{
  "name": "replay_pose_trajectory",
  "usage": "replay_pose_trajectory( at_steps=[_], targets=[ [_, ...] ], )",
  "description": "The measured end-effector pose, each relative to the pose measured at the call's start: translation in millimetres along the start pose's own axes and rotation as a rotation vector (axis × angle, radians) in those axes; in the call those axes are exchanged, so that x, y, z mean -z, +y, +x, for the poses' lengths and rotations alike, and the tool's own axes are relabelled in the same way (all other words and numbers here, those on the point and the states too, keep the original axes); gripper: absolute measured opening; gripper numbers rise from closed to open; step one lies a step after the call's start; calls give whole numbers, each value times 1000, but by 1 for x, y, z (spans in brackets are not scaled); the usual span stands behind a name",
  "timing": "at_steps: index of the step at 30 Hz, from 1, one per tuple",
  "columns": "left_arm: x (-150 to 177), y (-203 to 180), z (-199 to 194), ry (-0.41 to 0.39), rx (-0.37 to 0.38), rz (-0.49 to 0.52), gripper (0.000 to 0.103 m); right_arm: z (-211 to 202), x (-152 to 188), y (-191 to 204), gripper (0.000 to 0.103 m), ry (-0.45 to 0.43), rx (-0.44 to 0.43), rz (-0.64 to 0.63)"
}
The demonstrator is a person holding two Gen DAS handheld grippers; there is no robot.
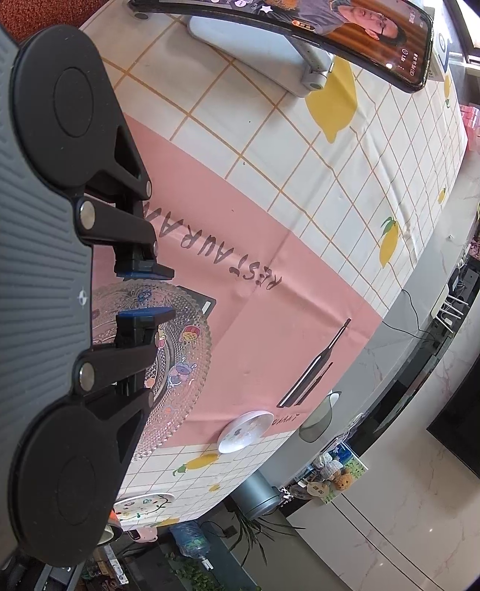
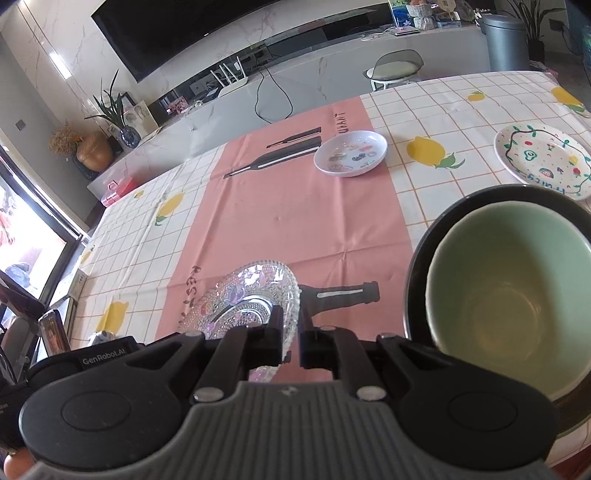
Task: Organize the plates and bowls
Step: 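Lower the glass plate onto the placemat beside the stacked bowls, then open both grippers and release the glass plate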
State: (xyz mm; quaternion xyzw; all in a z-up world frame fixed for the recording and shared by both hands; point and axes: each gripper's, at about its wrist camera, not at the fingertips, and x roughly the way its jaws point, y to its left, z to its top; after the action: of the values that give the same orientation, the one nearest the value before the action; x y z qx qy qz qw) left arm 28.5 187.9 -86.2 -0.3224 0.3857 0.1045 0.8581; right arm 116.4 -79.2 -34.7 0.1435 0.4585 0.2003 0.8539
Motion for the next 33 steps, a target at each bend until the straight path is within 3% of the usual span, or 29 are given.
replay_pose_trajectory(
  at_steps=[6, 16, 23, 29, 32, 33],
  targets=[
    [2, 6, 11, 25, -20, -14, 17, 14, 3, 12, 7, -3, 55, -72],
    [-2, 0, 18, 2, -36, 27, 17, 37, 6, 25, 12, -15, 147, -194],
    [-8, -4, 26, 2, -22, 53, 17, 55, 9, 24, 14, 52, 225, -234],
    [-7, -14, 27, -5, -60, 114, 18, 55, 9, 25, 19, 57, 224, -259],
    [-8, -16, 23, -13, -58, 116, 26, 52, 7, 27, 23, 44, 220, -270],
    [-9, -17, 21, -21, -53, 117, 31, 50, 7, 29, 31, 38, 218, -277]
  ],
)
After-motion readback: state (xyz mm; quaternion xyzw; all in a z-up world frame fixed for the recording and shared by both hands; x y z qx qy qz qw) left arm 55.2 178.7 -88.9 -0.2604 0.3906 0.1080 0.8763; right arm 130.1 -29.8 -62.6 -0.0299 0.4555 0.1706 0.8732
